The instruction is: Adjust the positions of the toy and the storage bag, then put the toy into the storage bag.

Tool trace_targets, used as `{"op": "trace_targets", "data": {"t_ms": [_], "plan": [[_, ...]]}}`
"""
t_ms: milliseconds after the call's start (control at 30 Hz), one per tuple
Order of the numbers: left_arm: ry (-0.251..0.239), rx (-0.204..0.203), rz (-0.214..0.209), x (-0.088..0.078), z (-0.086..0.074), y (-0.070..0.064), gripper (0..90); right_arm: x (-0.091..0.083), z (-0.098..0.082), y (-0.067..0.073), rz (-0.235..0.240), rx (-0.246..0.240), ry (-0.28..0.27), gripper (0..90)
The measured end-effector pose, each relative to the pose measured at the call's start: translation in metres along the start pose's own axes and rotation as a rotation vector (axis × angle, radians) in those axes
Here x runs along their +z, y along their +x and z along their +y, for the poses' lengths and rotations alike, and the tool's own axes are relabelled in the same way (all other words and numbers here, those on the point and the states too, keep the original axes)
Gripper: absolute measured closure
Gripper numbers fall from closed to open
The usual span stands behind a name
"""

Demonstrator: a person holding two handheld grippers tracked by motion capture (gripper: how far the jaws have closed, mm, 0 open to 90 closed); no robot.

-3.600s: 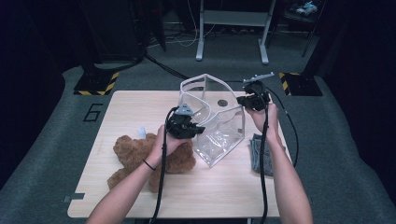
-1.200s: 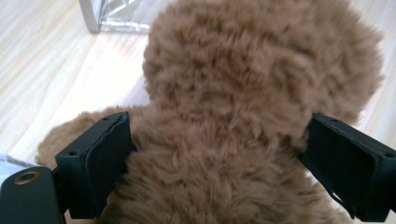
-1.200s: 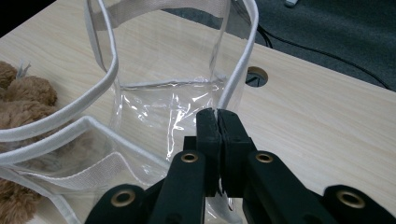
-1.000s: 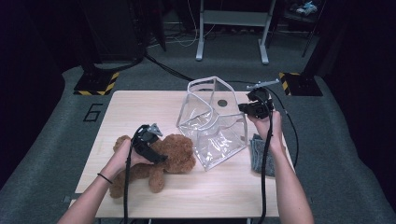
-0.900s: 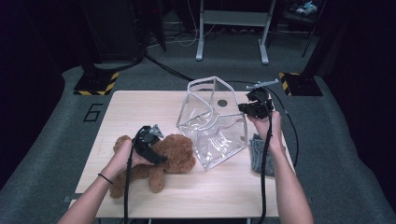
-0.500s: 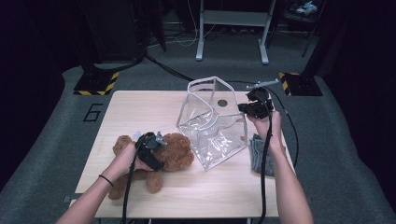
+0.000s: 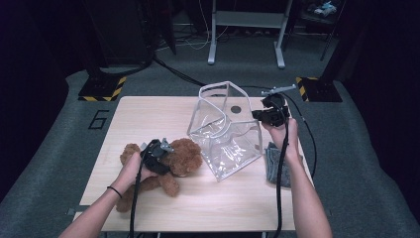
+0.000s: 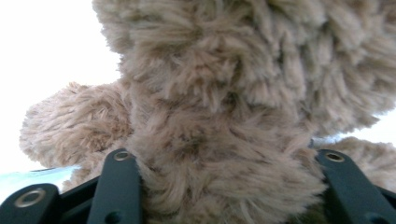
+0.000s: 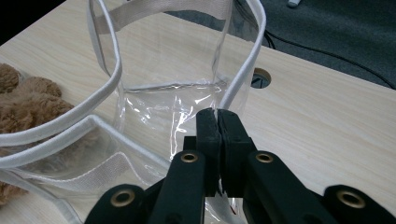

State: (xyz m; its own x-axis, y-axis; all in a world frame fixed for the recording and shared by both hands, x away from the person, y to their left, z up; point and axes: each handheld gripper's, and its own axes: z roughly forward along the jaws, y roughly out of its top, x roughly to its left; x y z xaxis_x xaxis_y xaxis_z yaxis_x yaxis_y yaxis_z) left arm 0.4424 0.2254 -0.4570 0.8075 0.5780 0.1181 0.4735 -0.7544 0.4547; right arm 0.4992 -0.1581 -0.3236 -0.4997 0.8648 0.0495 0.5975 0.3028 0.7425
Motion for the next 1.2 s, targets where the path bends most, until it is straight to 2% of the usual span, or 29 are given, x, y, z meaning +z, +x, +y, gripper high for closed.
{"op": "trace_targets", "data": {"t_ms": [133, 233, 467, 600, 667, 700, 833, 867, 1000, 1200], "plan": [[-0.029, -0.010, 0.025, -0.005, -0.002, 0.003, 51.2, 0.000, 0.000, -0.001, 0.005, 0.002, 0.002, 88.5], [-0.060, -0.041, 0.029, -0.012, -0.004, 0.007, 51.1, -0.001, 0.000, 0.000, 0.008, 0.010, 0.006, 88.5], [-0.139, -0.112, 0.044, -0.031, -0.010, 0.019, 50.9, -0.001, -0.001, 0.000, 0.048, 0.014, -0.003, 88.6], [-0.175, -0.132, 0.064, -0.041, -0.010, 0.028, 51.0, -0.001, 0.000, 0.003, 0.063, 0.011, -0.009, 88.6], [-0.202, -0.150, 0.079, -0.044, -0.010, 0.031, 51.1, -0.002, 0.000, 0.006, 0.073, 0.029, -0.007, 88.5], [-0.199, -0.152, 0.074, -0.046, -0.009, 0.033, 51.1, -0.002, 0.000, 0.006, 0.078, 0.024, -0.009, 88.5], [-0.251, -0.186, 0.092, -0.054, -0.010, 0.042, 51.2, -0.002, -0.001, 0.009, 0.099, 0.035, -0.013, 88.5], [-0.249, -0.183, 0.093, -0.056, -0.010, 0.045, 51.2, -0.002, -0.001, 0.009, 0.110, 0.037, -0.017, 88.5], [-0.307, -0.226, 0.106, -0.061, -0.011, 0.053, 51.2, -0.001, -0.001, 0.011, 0.126, 0.051, -0.018, 88.5], [-0.345, -0.269, 0.108, -0.067, -0.011, 0.063, 51.1, 0.000, -0.001, 0.014, 0.128, 0.062, -0.019, 88.4]]}}
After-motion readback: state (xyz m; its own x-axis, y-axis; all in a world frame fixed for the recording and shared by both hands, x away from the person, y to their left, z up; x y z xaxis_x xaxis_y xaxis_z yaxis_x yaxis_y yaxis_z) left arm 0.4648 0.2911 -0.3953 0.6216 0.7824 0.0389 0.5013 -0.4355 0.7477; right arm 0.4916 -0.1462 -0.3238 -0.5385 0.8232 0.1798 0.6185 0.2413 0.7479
